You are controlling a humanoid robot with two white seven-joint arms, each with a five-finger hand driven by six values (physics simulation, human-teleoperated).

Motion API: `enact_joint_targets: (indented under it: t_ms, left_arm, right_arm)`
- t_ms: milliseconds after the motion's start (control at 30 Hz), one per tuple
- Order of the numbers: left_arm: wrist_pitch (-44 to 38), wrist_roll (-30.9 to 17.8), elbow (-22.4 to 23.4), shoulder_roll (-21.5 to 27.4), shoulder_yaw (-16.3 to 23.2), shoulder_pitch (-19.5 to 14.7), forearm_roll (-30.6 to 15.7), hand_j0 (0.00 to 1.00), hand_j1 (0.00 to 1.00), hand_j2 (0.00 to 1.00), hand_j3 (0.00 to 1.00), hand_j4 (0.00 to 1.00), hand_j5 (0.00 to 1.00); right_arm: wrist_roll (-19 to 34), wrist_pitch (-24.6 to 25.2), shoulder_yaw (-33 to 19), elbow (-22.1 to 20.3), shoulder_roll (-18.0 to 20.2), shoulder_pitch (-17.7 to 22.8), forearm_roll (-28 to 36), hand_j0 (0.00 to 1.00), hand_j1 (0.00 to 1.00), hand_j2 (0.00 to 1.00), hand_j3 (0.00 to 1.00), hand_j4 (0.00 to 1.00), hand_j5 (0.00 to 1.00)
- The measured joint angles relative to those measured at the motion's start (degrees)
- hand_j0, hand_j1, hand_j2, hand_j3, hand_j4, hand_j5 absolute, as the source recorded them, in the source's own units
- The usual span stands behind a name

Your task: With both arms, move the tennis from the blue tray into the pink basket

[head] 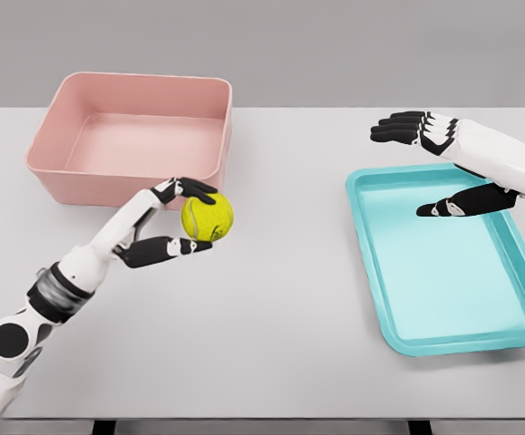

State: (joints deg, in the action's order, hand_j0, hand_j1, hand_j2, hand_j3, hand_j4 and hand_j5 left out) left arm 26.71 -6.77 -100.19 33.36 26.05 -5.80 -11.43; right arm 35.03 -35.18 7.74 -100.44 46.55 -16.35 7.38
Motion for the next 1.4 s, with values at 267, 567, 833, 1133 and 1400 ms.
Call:
enact_joint_targets:
  t_ms: [267,567,833,1133,1400]
  left_arm:
    - [-0.49,-0.03,0.49,0.01,-0.14,-3.43,-1.14,0.53,0.53,0.53,0.53,0.53,0.53]
    - [-1.18,-0.01,1.90,0.13,-1.02,-7.12,-2.36,0.52,0.52,0.52,0.52,0.52,0.52]
    - [-3.05,-0.02,4.45,0.10,-1.55,-9.67,-4.38,0.52,0.52,0.52,0.52,0.52,0.52]
    - [-3.30,-0.02,8.90,0.14,-2.96,-12.39,-7.20,0.52,0.52,0.52,0.52,0.52,0.52]
    - [-4.75,-0.02,13.16,0.09,-3.72,-15.21,-8.74,0.53,0.53,0.53,0.53,0.53,0.53]
  right_arm:
    - [0.00,0.00,-0.02,0.00,0.04,-0.09,0.00,1.00,1.00,1.00,1.00,1.00,1.00]
    - [0.00,0.00,0.00,0.00,-0.01,0.26,-0.09,1.00,1.00,1.00,1.00,1.00,1.00]
    - [0.00,0.00,-0.01,0.00,-0.02,0.53,-0.09,1.00,1.00,1.00,1.00,1.00,1.00]
    - [0.00,0.00,-0.45,0.00,0.16,0.35,-0.09,1.00,1.00,1.00,1.00,1.00,1.00]
    - [0.00,0.00,-0.53,0.00,0.04,0.09,-0.08,1.00,1.00,1.00,1.00,1.00,1.00]
